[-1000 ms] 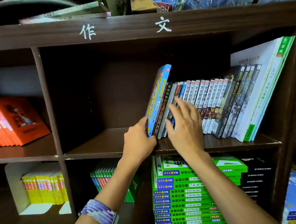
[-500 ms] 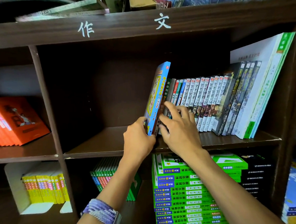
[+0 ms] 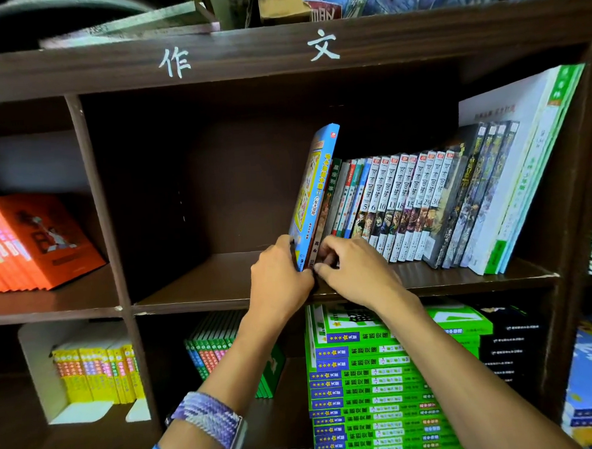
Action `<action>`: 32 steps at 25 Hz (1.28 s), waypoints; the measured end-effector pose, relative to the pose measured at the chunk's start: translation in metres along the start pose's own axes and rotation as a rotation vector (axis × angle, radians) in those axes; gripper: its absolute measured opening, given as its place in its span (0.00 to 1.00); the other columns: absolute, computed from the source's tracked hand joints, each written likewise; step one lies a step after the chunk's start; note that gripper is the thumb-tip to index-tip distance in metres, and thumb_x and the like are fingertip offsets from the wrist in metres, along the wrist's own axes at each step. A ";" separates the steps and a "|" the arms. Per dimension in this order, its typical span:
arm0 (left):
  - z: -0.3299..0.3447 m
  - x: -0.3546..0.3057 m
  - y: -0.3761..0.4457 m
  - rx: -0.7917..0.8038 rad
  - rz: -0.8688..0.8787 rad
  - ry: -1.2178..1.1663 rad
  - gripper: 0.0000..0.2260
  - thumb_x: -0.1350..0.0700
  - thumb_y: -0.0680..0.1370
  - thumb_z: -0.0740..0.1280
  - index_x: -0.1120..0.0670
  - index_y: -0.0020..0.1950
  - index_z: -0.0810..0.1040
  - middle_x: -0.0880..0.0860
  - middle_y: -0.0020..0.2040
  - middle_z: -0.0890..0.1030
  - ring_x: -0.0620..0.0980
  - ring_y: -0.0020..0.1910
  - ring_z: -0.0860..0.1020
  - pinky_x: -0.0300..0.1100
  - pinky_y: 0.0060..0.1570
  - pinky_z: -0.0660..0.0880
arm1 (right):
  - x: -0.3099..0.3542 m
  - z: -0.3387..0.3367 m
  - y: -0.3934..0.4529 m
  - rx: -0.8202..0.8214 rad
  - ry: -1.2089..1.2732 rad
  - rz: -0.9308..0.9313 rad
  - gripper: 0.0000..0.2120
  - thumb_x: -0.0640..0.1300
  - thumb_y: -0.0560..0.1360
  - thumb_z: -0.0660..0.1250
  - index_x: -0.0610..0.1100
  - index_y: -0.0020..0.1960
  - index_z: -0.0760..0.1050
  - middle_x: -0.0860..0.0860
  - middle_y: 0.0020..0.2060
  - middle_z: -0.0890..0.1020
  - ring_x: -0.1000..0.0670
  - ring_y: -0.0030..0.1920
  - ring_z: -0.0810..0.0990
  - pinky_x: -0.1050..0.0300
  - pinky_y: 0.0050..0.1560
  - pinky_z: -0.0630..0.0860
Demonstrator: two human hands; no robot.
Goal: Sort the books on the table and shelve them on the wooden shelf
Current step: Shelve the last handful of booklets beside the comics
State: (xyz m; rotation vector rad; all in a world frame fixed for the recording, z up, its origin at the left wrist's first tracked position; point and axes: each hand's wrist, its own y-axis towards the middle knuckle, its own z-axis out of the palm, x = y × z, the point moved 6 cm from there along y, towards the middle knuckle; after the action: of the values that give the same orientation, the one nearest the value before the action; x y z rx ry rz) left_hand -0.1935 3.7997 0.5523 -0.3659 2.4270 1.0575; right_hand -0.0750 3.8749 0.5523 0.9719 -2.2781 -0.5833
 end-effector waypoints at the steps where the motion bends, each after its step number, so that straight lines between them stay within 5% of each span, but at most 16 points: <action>1: 0.001 0.000 0.000 -0.007 0.000 -0.008 0.19 0.55 0.71 0.71 0.54 0.62 0.75 0.56 0.54 0.84 0.59 0.54 0.81 0.51 0.55 0.77 | 0.002 0.001 -0.002 -0.014 -0.021 -0.032 0.06 0.54 0.75 0.67 0.54 0.47 0.71 0.58 0.40 0.78 0.49 0.48 0.76 0.53 0.41 0.70; 7: 0.005 0.004 0.004 -0.083 -0.080 0.015 0.16 0.49 0.72 0.71 0.54 0.55 0.76 0.56 0.49 0.85 0.60 0.49 0.83 0.48 0.48 0.77 | 0.003 -0.012 -0.011 -0.232 -0.047 -0.078 0.21 0.52 0.78 0.65 0.46 0.69 0.72 0.50 0.61 0.76 0.45 0.60 0.72 0.47 0.58 0.74; 11: 0.007 0.003 0.004 -0.086 -0.106 0.028 0.15 0.51 0.71 0.71 0.55 0.54 0.76 0.57 0.48 0.84 0.61 0.48 0.83 0.49 0.47 0.79 | 0.010 -0.013 -0.019 -0.259 -0.040 -0.136 0.20 0.49 0.76 0.67 0.45 0.67 0.75 0.48 0.59 0.77 0.43 0.58 0.74 0.47 0.58 0.74; 25: 0.005 0.004 0.000 -0.136 -0.090 0.063 0.14 0.52 0.71 0.71 0.55 0.54 0.77 0.57 0.46 0.85 0.62 0.47 0.83 0.45 0.41 0.73 | 0.009 0.005 -0.024 0.055 -0.284 -0.070 0.19 0.55 0.82 0.54 0.61 0.72 0.70 0.49 0.64 0.77 0.41 0.63 0.73 0.42 0.61 0.68; 32: 0.001 0.011 -0.010 0.046 -0.016 0.037 0.23 0.47 0.73 0.71 0.48 0.66 0.73 0.51 0.59 0.84 0.57 0.58 0.81 0.45 0.54 0.74 | 0.009 0.001 -0.062 -0.028 -0.296 -0.033 0.21 0.56 0.83 0.51 0.53 0.71 0.73 0.52 0.67 0.78 0.46 0.66 0.73 0.48 0.66 0.64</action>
State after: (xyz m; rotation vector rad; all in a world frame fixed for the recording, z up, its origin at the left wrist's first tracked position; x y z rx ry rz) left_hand -0.1983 3.7935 0.5401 -0.3929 2.4724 0.9951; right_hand -0.0495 3.8289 0.5181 0.9644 -2.5073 -0.8174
